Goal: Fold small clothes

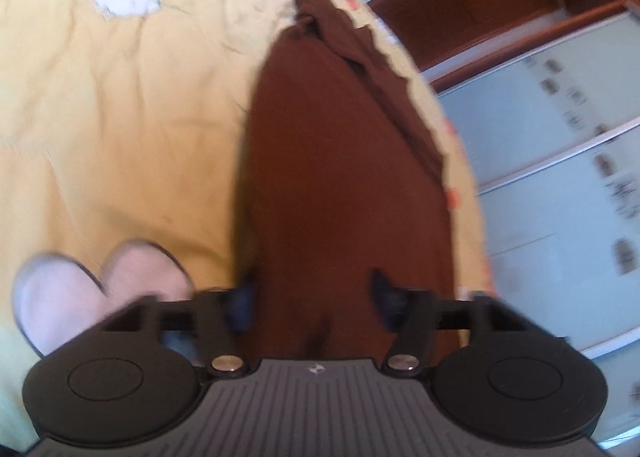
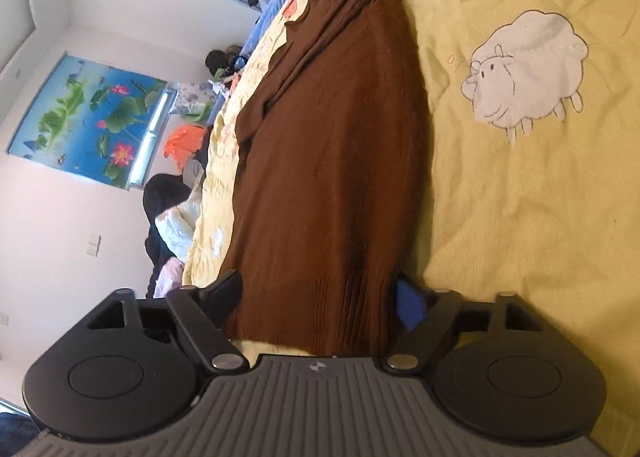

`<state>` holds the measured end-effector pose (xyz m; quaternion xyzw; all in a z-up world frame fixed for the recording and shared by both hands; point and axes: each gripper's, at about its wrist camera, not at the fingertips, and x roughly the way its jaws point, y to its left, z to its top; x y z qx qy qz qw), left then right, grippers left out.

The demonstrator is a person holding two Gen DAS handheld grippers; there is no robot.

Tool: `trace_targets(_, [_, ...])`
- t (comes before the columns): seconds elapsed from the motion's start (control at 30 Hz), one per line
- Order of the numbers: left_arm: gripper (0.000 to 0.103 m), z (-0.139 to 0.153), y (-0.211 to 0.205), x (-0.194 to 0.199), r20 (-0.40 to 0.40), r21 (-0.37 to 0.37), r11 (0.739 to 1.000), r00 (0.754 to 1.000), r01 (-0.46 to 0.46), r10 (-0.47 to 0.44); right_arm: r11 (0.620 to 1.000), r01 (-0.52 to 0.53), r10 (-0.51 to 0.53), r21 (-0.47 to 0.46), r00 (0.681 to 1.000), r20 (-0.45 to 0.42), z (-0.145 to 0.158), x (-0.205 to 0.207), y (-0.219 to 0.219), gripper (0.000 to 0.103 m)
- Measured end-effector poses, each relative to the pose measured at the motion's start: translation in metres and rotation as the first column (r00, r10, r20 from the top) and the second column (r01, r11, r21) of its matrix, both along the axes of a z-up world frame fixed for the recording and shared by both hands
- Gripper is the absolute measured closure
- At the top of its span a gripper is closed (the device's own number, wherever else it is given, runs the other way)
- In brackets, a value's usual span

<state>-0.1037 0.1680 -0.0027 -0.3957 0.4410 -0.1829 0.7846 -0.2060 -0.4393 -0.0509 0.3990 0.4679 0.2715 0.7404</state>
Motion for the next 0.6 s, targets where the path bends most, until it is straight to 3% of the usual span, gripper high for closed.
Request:
trace_targets(0.07, [0.022,0.003,-0.01,-0.005,0.027,0.042,0.999,1.0,0.004,-0.005,0.999,-0.013,0.014,-0.034,1.0,0.008,0.001,0.0,0.007,0.023])
trace_targets(0.1, [0.033,0.006,-0.015,-0.004,0.04,0.084,0.996,0.999,0.01,-0.013,0.999,-0.023,0.023,-0.045,1.0,0.007,0.001,0.001,0.011,0.031])
trace_targets(0.13, [0.076,0.008,-0.019,-0.001,0.032,0.136,0.991,0.999,0.013,-0.018,0.998,-0.037,0.036,-0.056,0.999,-0.004,0.0,0.004,0.015,0.055])
trace_targets(0.17, [0.101,0.006,-0.019,0.004,-0.012,0.179,0.984,1.0,0.024,-0.023,0.995,-0.053,0.052,-0.079,0.999,-0.018,-0.002,0.007,0.018,0.074])
trace_targets(0.2, [0.099,0.004,-0.015,0.007,-0.038,0.182,0.983,0.999,0.02,-0.013,0.99,-0.074,0.071,-0.117,0.997,-0.024,-0.002,0.01,0.02,0.086])
trace_targets(0.23, [0.099,0.005,-0.008,0.005,-0.042,0.179,0.984,0.999,0.014,-0.006,0.985,-0.086,0.084,-0.148,0.996,-0.017,0.0,0.009,0.021,0.086])
trace_targets(0.3, [0.099,0.015,-0.002,-0.001,-0.034,0.281,0.96,0.999,0.014,-0.005,0.981,-0.098,0.099,-0.166,0.995,-0.003,0.008,0.003,0.011,0.087])
trace_targets(0.4, [0.099,0.015,0.005,-0.008,-0.024,0.306,0.951,0.999,0.033,-0.026,0.965,-0.102,0.101,-0.243,0.995,-0.019,0.004,-0.01,-0.003,0.098])
trace_targets(0.47, [0.098,0.019,0.002,-0.004,-0.025,0.335,0.941,0.999,0.05,-0.044,0.975,-0.082,0.079,-0.204,0.997,-0.025,-0.001,-0.015,-0.013,0.098])
trace_targets(0.5, [0.095,0.025,0.0,-0.001,-0.032,0.354,0.934,0.998,0.053,-0.044,0.978,-0.078,0.073,-0.196,0.997,-0.031,-0.002,-0.014,-0.015,0.092])
trace_targets(0.57, [0.092,0.045,-0.002,0.006,0.003,0.427,0.904,1.0,0.023,-0.027,0.977,-0.043,0.039,-0.209,0.999,-0.019,0.007,-0.01,-0.024,0.072])
trace_targets(0.6, [0.087,0.059,-0.003,0.01,0.054,0.476,0.879,0.998,-0.009,-0.019,0.97,0.008,-0.002,-0.242,1.0,0.024,0.018,-0.007,-0.028,0.048])
